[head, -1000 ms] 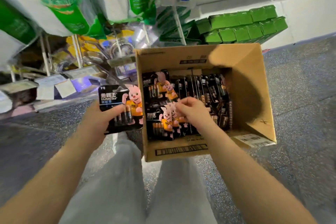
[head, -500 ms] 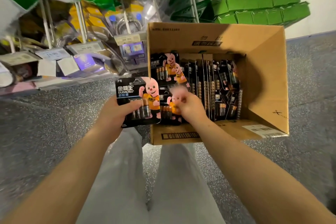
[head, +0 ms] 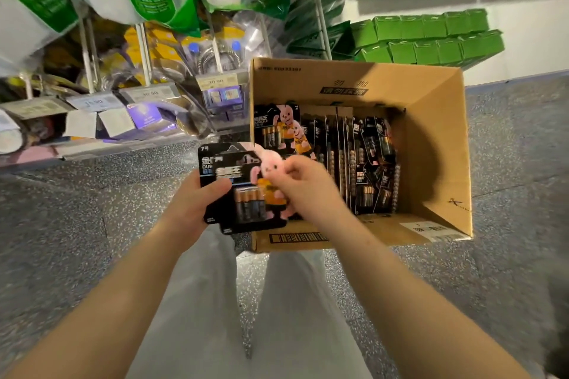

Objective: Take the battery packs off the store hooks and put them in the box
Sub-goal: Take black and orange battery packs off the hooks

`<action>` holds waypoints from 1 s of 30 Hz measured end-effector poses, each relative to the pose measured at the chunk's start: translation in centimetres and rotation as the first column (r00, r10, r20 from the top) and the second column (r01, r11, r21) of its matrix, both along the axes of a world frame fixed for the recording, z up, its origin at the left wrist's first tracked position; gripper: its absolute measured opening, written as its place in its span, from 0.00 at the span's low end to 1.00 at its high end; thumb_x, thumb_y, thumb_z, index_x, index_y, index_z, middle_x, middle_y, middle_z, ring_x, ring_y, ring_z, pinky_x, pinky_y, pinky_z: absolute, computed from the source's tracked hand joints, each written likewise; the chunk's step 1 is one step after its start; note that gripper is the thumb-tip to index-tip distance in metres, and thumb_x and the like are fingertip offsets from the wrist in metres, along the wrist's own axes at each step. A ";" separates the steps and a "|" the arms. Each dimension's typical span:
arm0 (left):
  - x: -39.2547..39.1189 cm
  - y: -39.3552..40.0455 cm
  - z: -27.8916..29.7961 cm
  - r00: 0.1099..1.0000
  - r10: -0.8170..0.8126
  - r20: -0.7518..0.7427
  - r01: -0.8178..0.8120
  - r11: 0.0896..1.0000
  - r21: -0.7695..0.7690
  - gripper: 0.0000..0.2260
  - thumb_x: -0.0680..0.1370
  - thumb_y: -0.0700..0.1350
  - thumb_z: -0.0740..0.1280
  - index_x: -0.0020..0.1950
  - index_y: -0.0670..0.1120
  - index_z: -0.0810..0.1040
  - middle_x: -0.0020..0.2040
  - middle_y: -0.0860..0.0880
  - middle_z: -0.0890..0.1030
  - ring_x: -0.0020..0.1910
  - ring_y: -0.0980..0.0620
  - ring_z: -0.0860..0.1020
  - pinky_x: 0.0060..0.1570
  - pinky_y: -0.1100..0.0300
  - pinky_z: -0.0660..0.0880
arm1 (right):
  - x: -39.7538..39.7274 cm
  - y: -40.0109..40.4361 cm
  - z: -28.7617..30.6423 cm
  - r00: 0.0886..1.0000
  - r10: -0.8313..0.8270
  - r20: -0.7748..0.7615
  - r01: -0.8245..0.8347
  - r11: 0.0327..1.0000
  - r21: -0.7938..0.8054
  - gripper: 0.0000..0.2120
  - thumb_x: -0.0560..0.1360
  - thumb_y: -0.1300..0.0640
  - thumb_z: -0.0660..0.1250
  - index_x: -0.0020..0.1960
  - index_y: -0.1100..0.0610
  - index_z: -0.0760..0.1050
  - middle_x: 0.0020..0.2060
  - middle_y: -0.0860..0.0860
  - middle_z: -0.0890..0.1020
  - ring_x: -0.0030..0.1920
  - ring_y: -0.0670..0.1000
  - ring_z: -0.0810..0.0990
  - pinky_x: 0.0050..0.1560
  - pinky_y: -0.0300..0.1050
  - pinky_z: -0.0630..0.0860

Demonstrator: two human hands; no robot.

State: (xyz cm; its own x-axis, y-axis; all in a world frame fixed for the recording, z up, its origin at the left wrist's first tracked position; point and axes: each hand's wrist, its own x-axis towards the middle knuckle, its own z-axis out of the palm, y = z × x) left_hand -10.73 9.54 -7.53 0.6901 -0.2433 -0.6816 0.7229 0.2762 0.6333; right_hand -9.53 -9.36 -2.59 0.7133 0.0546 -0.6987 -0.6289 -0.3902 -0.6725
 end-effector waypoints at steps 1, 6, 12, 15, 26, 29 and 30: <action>-0.1 0.0 -0.1 1.000 -0.018 0.011 0.018 1.000 0.012 0.36 0.50 0.52 0.84 0.54 0.45 0.78 0.43 0.47 0.86 0.42 0.48 0.85 0.38 0.54 0.81 | -0.2 0.9 -0.5 1.000 0.012 0.004 -0.012 1.000 -0.016 0.07 0.77 0.53 0.67 0.42 0.53 0.73 0.37 0.50 0.80 0.34 0.45 0.80 0.28 0.37 0.78; -0.3 0.0 -0.4 1.000 0.001 0.004 -0.001 0.997 0.073 0.28 0.59 0.41 0.77 0.58 0.41 0.77 0.44 0.46 0.86 0.44 0.46 0.85 0.38 0.52 0.81 | 0.7 0.3 -2.4 0.996 -0.090 -0.002 0.090 0.996 -0.028 0.09 0.79 0.51 0.63 0.43 0.53 0.73 0.36 0.49 0.80 0.33 0.43 0.80 0.29 0.34 0.76; -0.3 0.5 -0.8 0.998 0.047 -0.043 -0.045 0.998 0.052 0.25 0.59 0.41 0.78 0.56 0.44 0.79 0.45 0.45 0.86 0.44 0.44 0.85 0.42 0.47 0.82 | 3.7 -3.2 -8.3 0.931 -0.360 0.066 0.365 0.901 -0.234 0.07 0.79 0.51 0.65 0.48 0.54 0.77 0.40 0.51 0.81 0.39 0.49 0.82 0.41 0.48 0.81; -0.2 0.7 -0.5 0.996 0.074 -0.054 -0.073 0.997 0.032 0.31 0.57 0.41 0.80 0.58 0.40 0.77 0.43 0.44 0.86 0.41 0.44 0.85 0.35 0.49 0.82 | 5.2 -2.1 -10.5 0.939 -0.344 -0.025 0.327 0.911 -0.251 0.12 0.78 0.50 0.66 0.57 0.57 0.76 0.39 0.49 0.79 0.40 0.50 0.83 0.46 0.50 0.82; 0.1 0.2 0.1 0.975 0.193 -0.112 -0.173 0.971 0.162 0.08 0.79 0.36 0.65 0.52 0.48 0.76 0.42 0.47 0.86 0.40 0.46 0.85 0.38 0.46 0.83 | 4.2 -3.3 -7.6 0.929 -0.349 0.128 0.369 0.903 -0.220 0.03 0.81 0.58 0.59 0.52 0.54 0.72 0.45 0.50 0.79 0.36 0.46 0.80 0.26 0.32 0.71; 0.3 -0.1 0.3 0.981 0.174 -0.090 -0.154 0.969 0.195 0.06 0.80 0.39 0.64 0.54 0.48 0.77 0.44 0.48 0.86 0.42 0.47 0.85 0.41 0.49 0.82 | 2.5 -5.0 -3.3 0.915 -0.370 0.158 0.389 0.915 -0.109 0.04 0.81 0.58 0.60 0.51 0.56 0.73 0.40 0.50 0.80 0.26 0.42 0.74 0.23 0.32 0.68; 0.4 -0.2 0.3 0.981 0.176 -0.084 -0.158 0.970 0.188 0.05 0.80 0.40 0.64 0.53 0.48 0.77 0.43 0.49 0.86 0.42 0.48 0.85 0.41 0.50 0.82 | 1.8 -5.4 -2.1 0.923 -0.353 0.151 0.367 0.927 -0.075 0.04 0.80 0.59 0.60 0.49 0.56 0.73 0.35 0.49 0.80 0.24 0.42 0.72 0.23 0.33 0.68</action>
State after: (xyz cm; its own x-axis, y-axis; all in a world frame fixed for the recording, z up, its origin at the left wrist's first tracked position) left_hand -10.32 9.39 -7.21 0.6371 0.0017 -0.7708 0.7381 0.2866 0.6107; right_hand -7.78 -14.71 -4.65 0.7578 -0.2883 -0.5854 -0.6477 -0.2235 -0.7284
